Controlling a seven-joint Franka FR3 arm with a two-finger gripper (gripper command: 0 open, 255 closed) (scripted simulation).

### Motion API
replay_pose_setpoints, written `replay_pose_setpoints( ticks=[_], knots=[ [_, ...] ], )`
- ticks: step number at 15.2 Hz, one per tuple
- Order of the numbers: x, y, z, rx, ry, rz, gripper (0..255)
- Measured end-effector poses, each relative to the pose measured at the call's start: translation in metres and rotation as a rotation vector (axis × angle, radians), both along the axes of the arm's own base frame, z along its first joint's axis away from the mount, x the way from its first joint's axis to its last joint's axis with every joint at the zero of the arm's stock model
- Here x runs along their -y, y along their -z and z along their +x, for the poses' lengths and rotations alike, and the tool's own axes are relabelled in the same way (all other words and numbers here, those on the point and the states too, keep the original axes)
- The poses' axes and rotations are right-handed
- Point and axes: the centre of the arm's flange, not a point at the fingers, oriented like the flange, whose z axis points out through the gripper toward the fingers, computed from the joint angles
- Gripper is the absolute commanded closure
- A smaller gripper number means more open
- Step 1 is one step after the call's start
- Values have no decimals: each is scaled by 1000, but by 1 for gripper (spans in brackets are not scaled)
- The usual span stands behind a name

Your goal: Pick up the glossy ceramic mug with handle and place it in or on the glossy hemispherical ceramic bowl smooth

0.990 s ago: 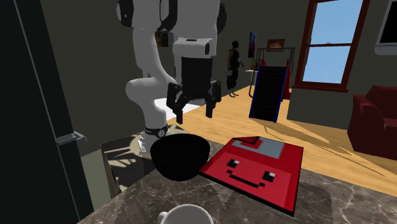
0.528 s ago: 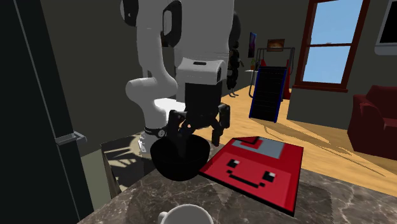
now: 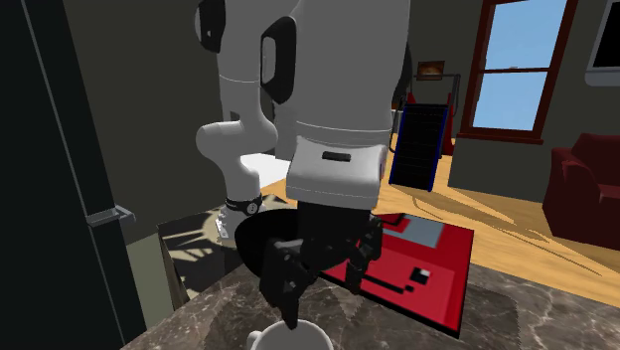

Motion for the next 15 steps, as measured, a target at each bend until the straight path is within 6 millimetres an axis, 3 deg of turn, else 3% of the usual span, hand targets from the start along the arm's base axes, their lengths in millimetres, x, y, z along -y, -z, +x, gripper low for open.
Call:
replay_pose_setpoints(
  ticks=[3,9,15],
  knots=[
    [13,16,15,-1,-5,-4,0],
    [16,46,18,0,-6,-4,0],
    [16,50,17,0,-6,-4,0]
  ],
)
